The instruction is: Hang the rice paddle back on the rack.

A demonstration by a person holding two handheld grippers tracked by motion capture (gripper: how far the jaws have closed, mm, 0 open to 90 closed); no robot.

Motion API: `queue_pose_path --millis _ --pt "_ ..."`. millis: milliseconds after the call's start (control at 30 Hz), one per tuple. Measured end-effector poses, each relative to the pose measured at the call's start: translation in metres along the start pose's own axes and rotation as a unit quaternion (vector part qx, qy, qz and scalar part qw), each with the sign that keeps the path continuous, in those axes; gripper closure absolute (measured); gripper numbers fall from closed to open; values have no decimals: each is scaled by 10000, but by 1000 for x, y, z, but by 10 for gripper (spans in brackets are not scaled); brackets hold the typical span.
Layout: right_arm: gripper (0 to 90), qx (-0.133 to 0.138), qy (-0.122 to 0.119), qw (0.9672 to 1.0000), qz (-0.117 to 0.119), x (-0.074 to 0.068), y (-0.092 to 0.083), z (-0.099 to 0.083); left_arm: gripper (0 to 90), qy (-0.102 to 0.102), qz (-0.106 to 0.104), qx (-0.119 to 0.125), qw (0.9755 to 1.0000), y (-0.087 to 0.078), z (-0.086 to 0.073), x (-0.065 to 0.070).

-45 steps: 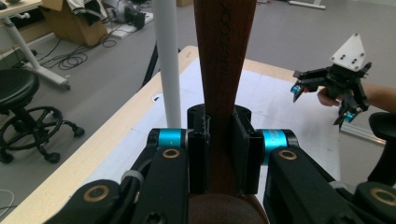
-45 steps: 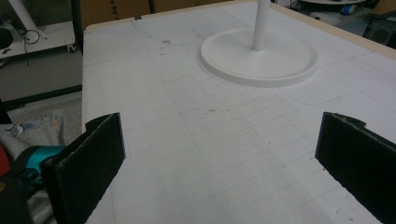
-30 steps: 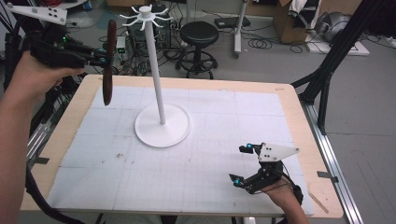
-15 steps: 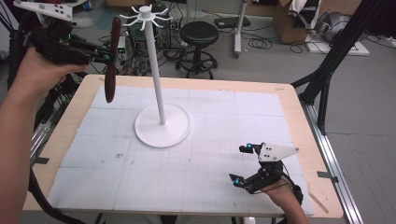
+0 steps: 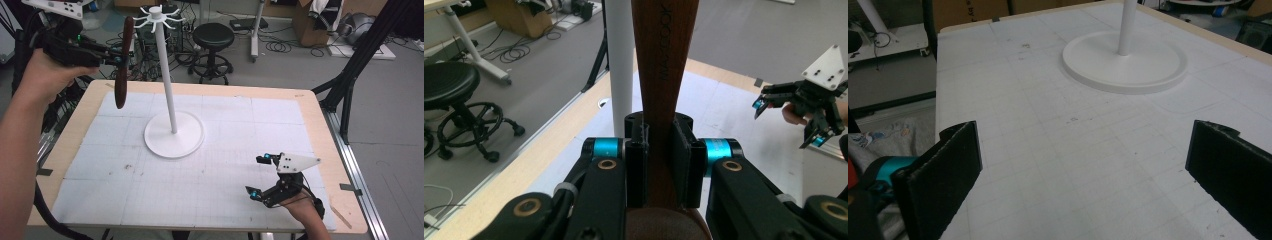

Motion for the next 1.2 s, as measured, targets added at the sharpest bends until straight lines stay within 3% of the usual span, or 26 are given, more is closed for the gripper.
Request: queue_pose_path --millis 1200 --pt "3 -2 6 10000 12 0 0 0 781 -14 51 -50 10000 12 -4 -8"
Point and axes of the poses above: each handheld gripper's, and its own axes: y roughly forward along the jaws, z roughly out of its top, x roughly to its right, the point moved 7 cm from there along y, roughly forward along the jaws, and after that the axes turned 13 degrees about x, right-handed, at the moved point
